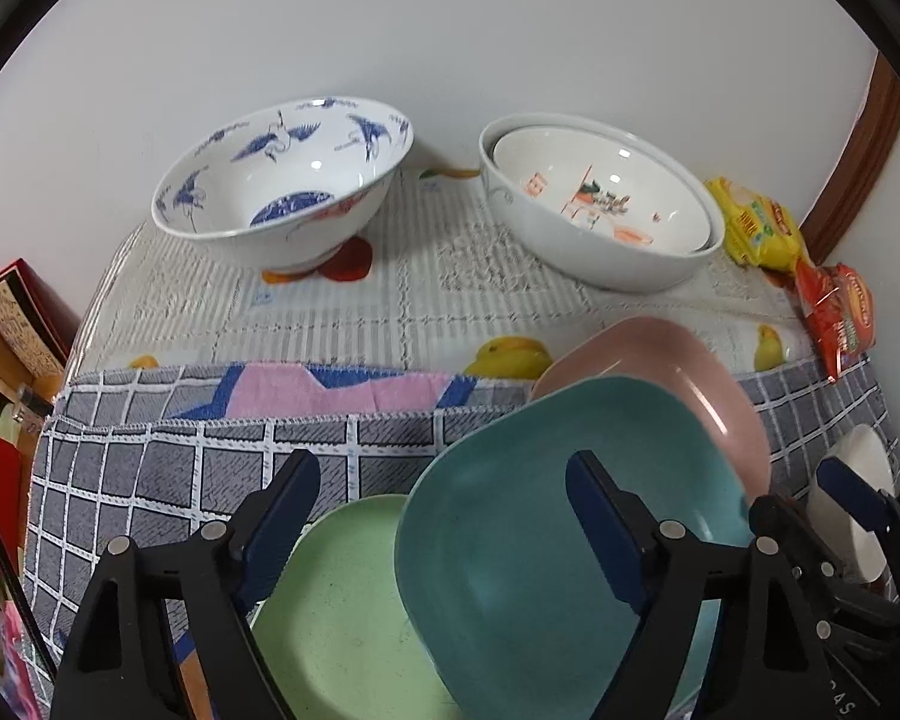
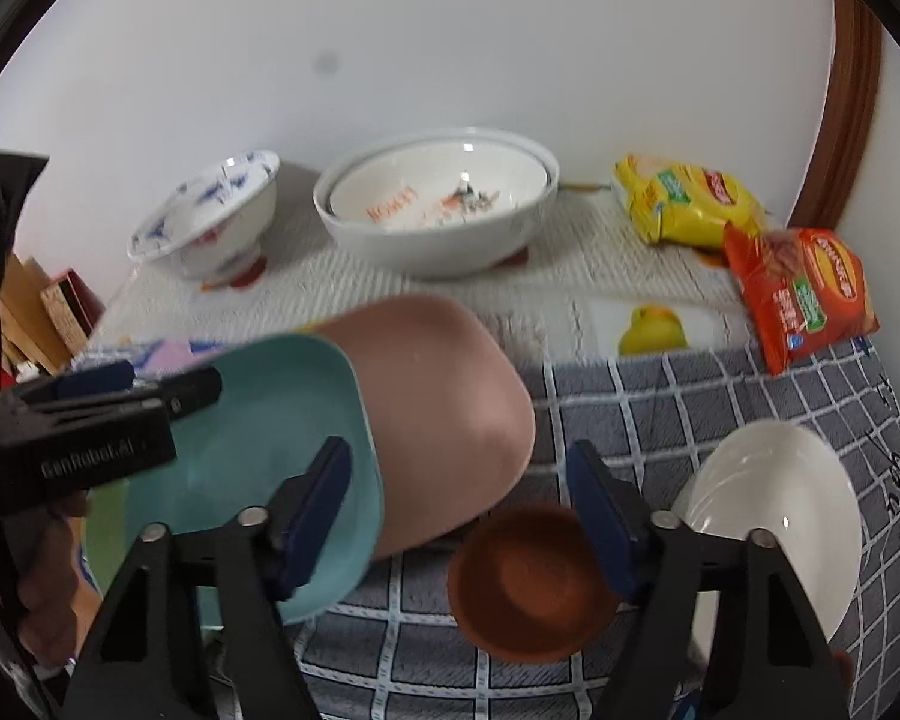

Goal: Organize plates and bowls
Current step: 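Move both grippers toward the rim of the light-blue plate, then close both grippers on the rim of the light-blue plate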

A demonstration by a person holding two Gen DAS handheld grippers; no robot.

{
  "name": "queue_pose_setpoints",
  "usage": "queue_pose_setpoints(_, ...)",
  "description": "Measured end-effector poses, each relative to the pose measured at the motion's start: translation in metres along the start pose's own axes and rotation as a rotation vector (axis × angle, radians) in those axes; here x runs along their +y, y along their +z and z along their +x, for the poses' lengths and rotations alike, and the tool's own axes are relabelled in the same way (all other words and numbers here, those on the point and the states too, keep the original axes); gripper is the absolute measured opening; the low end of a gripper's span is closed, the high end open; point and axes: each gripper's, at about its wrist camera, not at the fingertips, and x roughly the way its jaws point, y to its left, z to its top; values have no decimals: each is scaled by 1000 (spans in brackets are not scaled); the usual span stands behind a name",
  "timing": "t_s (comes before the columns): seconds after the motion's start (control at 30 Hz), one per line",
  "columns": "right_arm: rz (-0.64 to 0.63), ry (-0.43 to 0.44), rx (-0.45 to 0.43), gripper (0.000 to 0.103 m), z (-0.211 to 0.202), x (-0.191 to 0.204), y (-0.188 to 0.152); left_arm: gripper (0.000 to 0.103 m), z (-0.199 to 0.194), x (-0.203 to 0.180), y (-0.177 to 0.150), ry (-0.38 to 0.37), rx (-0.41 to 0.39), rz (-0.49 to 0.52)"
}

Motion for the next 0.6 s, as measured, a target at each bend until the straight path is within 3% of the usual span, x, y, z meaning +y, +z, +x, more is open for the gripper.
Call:
queue_pose_setpoints(0.43, 25, 55, 62, 55, 11, 7, -22, 58, 12, 3, -10, -1, 22, -13)
queue_pose_setpoints(0.6, 31, 41, 59, 38, 15, 11, -24, 35, 12, 3, -13, -13, 27, -22)
